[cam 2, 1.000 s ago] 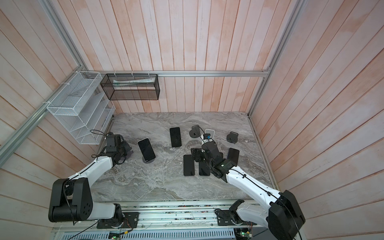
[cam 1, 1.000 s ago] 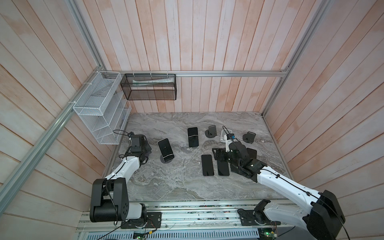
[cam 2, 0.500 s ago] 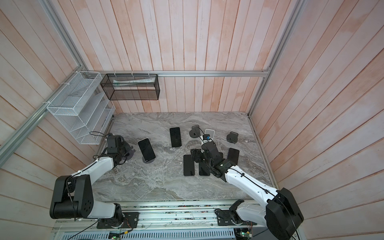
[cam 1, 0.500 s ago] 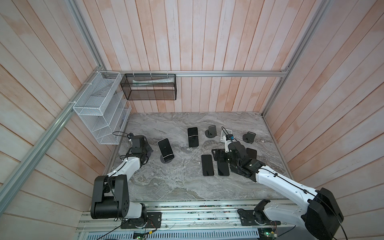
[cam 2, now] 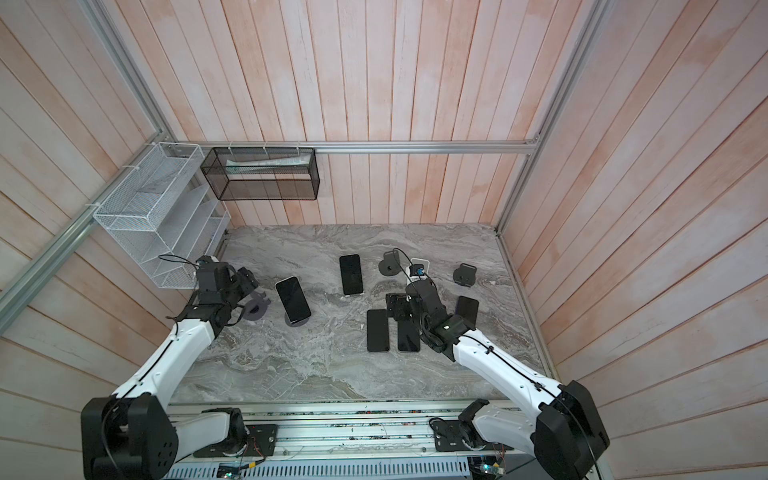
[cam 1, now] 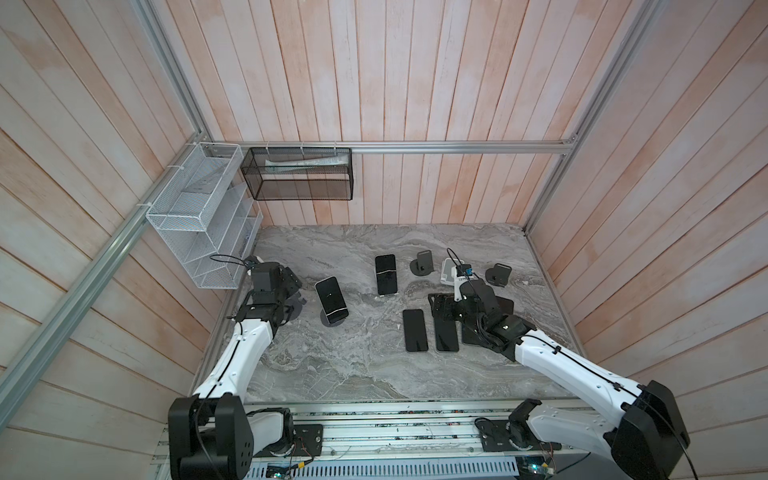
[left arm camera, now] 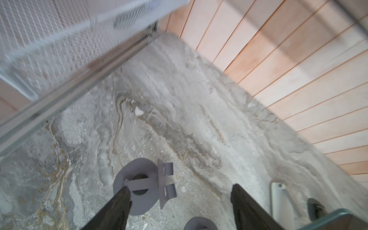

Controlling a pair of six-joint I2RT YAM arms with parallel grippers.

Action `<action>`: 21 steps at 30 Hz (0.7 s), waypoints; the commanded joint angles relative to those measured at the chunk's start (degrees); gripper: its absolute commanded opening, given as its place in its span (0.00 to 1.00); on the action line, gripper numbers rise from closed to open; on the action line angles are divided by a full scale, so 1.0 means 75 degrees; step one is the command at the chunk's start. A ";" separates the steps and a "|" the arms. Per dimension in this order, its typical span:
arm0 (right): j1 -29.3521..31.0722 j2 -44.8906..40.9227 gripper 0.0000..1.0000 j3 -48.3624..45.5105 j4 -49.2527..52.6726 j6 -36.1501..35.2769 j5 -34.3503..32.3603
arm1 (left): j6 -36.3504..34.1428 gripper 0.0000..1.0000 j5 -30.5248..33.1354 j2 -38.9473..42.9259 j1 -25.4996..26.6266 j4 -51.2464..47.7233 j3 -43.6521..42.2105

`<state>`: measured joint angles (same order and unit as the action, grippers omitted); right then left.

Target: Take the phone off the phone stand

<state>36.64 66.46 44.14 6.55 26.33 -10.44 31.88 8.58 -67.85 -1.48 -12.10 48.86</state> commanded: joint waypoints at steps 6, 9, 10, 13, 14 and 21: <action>-0.0015 0.1223 0.94 0.1245 0.0166 -0.0194 -0.0267 | 0.0108 1.00 -0.2663 0.0838 0.0085 0.0621 0.1093; 0.0043 0.1983 0.97 0.1927 0.0042 -0.0182 -0.0429 | 0.0212 1.00 -0.3464 0.0281 0.0391 0.0962 0.1732; 0.0085 0.2307 0.98 0.2194 -0.0001 -0.0182 -0.0528 | 0.0028 1.00 -0.3580 0.0044 0.0573 0.0938 0.1912; 0.0242 0.3352 0.98 0.3137 0.0078 -0.0213 -0.0760 | -0.0124 1.00 -0.3629 -0.0408 0.0845 0.0828 0.1941; 0.0298 0.3692 0.98 0.3495 0.0104 -0.0226 -0.0867 | 0.0012 1.00 -0.3776 -0.0433 0.0845 0.1003 0.1788; 0.0380 0.5615 0.98 0.5724 0.0490 -0.0618 -0.0493 | 0.0224 1.00 -0.4175 -0.0183 0.0772 0.1157 0.1461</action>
<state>39.27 105.25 82.15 7.86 23.68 -14.63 33.36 -20.14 -70.98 4.75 -4.73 60.34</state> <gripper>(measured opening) 0.976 0.999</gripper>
